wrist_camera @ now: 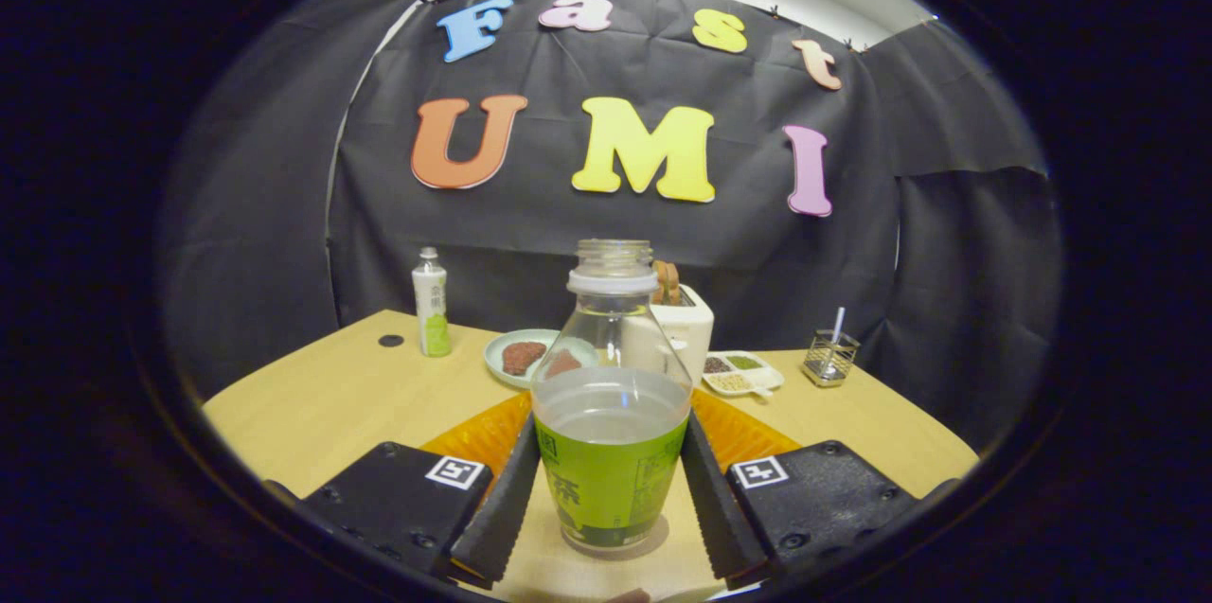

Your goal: Take the bottle from table, then pour the juice into the cup, finally place the bottle on the coaster

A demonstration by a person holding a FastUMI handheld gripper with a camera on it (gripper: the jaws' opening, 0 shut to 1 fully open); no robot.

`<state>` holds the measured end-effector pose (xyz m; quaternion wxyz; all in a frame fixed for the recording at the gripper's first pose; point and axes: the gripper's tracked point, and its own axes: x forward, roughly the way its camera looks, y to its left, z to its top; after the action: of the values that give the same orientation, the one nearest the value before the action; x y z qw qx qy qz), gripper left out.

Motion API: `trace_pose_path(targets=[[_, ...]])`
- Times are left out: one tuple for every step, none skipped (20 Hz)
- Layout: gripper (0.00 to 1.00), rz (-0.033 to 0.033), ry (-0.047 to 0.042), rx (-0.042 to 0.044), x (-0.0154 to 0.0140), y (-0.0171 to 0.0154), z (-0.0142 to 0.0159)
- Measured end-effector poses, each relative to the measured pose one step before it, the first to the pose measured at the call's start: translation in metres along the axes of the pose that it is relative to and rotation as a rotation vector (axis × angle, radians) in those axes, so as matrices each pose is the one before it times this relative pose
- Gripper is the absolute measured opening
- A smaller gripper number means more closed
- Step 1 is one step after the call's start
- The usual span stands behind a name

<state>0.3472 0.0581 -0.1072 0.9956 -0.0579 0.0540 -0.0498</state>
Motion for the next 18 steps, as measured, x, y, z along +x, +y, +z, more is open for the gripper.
trace_pose_path(targets=[[0.80, -0.00990, -0.00229, 0.01365, 0.00860, -0.00227, -0.00227], [0.80, -0.00593, 0.00043, 0.01673, 0.00560, -0.00272, -0.00454], [0.81, -0.00293, 0.00512, 0.01267, 0.00610, -0.00242, -0.00467], [0.81, -0.00240, 0.00803, 0.00292, 0.00362, -0.00210, -0.00591], [0.80, -0.00122, 0.00387, -0.00080, 0.00608, -0.00099, -0.00467], [0.81, -0.00104, 0.00225, 0.00631, 0.00248, -0.00049, -0.00245], [0.81, 0.00166, 0.00452, 0.01139, 0.00339, 0.00036, -0.00293], [0.81, 0.00605, 0.00373, 0.01349, 0.00140, 0.00231, -0.00286], [0.80, 0.00336, -0.00140, 0.00223, 0.00277, 0.00078, -0.00190], [0.81, -0.01172, 0.00061, -0.00585, 0.00017, -0.00259, -0.00207], [0.81, -0.01690, 0.00374, -0.00540, -0.00013, -0.00290, -0.00240], [0.81, -0.01026, -0.00624, 0.00098, -0.00240, -0.00286, -0.00019], [0.81, 0.00932, -0.01370, 0.01024, -0.00271, 0.00114, 0.00036], [0.81, 0.01092, -0.01184, 0.01019, -0.00283, 0.00207, 0.00030], [0.81, 0.00769, -0.00340, 0.00805, -0.00082, -0.00057, -0.00143], [0.82, 0.00746, 0.01059, 0.00119, 0.00029, 0.00160, -0.00413], [0.82, 0.00011, 0.01559, -0.00564, 0.00033, 0.00033, -0.00518], [0.83, -0.01697, 0.01550, -0.01226, -0.00062, -0.00350, -0.00358]])
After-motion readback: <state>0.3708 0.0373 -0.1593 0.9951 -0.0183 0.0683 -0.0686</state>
